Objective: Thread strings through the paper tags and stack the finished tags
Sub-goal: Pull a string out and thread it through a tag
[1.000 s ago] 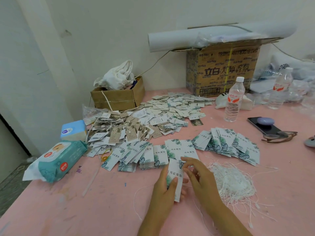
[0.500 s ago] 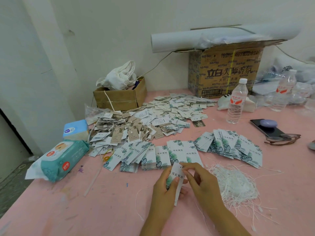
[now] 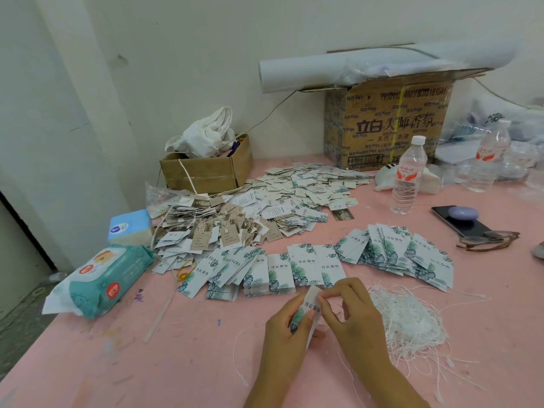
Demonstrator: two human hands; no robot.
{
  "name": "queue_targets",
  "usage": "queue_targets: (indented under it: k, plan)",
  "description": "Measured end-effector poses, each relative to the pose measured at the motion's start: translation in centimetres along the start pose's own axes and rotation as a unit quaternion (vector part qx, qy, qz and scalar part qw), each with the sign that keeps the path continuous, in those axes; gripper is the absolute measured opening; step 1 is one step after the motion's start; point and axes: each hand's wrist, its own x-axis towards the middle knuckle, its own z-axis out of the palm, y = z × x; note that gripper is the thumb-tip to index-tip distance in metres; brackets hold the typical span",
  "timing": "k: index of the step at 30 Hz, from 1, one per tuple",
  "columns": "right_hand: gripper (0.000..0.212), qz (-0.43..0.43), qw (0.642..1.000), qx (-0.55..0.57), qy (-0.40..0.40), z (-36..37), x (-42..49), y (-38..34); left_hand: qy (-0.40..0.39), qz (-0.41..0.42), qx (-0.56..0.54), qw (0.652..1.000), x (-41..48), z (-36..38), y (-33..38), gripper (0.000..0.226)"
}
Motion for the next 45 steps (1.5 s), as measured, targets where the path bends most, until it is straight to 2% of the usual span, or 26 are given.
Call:
queue_targets:
  k: [5,11,22,26,30,33,41,45]
  plan:
    - [0.022,0.033,0.999,-0.004,0.017,0.1,0.0,0.2,0.004,0.02,0.01,1.0,-0.2,0.1,0.3,0.035]
    - [0.019,0.034,0.999,0.033,0.011,0.1,0.0,0.2,-0.012,0.014,-0.006,1.0,-0.2,0.0,0.3,0.031]
    - [0.036,0.081,0.989,0.127,0.011,0.3,0.3,0.3,-0.034,-0.007,-0.012,0.999,-0.1,0.1,0.6,0.027]
    - [0.037,0.089,0.984,0.157,0.015,0.3,0.3,0.5,-0.035,-0.037,-0.051,0.997,-0.1,-0.1,1.0,0.031]
    - [0.036,0.081,0.981,0.173,0.019,0.2,0.4,0.4,-0.048,-0.074,-0.129,0.988,-0.1,-0.1,1.1,0.025]
    - [0.037,0.079,0.983,0.164,0.026,0.1,0.5,0.2,-0.065,-0.075,-0.166,0.981,-0.2,-0.3,1.2,0.032]
    - [0.028,0.062,0.994,0.094,0.001,-0.5,0.3,-0.4,-0.04,-0.028,-0.066,0.997,-0.1,0.1,0.5,0.035]
    - [0.026,0.102,0.99,0.092,0.009,-0.4,0.4,-0.5,-0.015,-0.01,-0.068,0.998,0.0,0.1,0.5,0.033]
